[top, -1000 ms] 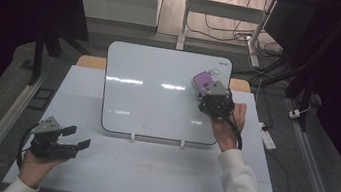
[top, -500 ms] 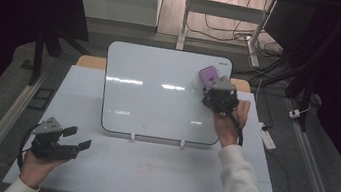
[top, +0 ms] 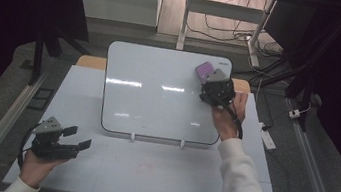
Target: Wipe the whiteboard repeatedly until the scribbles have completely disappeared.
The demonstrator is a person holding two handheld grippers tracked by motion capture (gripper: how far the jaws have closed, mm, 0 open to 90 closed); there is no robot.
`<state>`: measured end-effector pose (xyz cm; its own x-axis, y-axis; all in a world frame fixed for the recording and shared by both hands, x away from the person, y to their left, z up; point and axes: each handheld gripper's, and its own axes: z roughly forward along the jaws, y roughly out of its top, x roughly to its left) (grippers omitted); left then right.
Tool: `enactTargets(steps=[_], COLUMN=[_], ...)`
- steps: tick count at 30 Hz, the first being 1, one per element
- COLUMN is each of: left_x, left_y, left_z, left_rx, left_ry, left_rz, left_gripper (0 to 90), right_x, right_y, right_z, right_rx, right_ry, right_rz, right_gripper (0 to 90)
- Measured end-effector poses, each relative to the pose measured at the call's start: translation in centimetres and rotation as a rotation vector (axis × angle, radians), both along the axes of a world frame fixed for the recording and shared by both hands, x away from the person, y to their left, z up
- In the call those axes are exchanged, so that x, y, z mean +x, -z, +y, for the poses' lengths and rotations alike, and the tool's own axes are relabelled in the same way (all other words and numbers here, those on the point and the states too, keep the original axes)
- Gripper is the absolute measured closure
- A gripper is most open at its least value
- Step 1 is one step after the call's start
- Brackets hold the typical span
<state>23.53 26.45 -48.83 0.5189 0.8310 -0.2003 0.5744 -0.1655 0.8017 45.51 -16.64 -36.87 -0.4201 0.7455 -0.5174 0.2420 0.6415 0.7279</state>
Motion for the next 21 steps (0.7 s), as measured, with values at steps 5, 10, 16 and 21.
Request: enactTargets(steps=[5, 10, 16, 21], left_x=[-0.1, -0.1, 0.0, -0.1], left_y=[0.0, 0.0, 0.0, 0.0], left_z=[0.2, 0.4, 0.2, 0.2], left_rx=[-0.007, -0.008, -0.009, -0.009], left_ry=[-0.003, -0.006, -0.005, -0.006], left_rz=[0.000, -0.001, 0.002, -0.002], left_gripper=[23.8, 23.8, 23.8, 23.7], right_x=[1.0, -1.1, -2.3, 0.6], right_y=[-1.1, 1.7, 2.9, -0.5], right_z=[-0.9, 1.1, 2.1, -1.1], right_rx=[0.041, -0.013, -0.098, 0.039], right_ry=[0.008, -0.086, -0.124, 0.001], right_rz=[-0.009, 0.007, 0.011, 0.005], right_gripper=[40.0, 40.0, 40.0, 40.0])
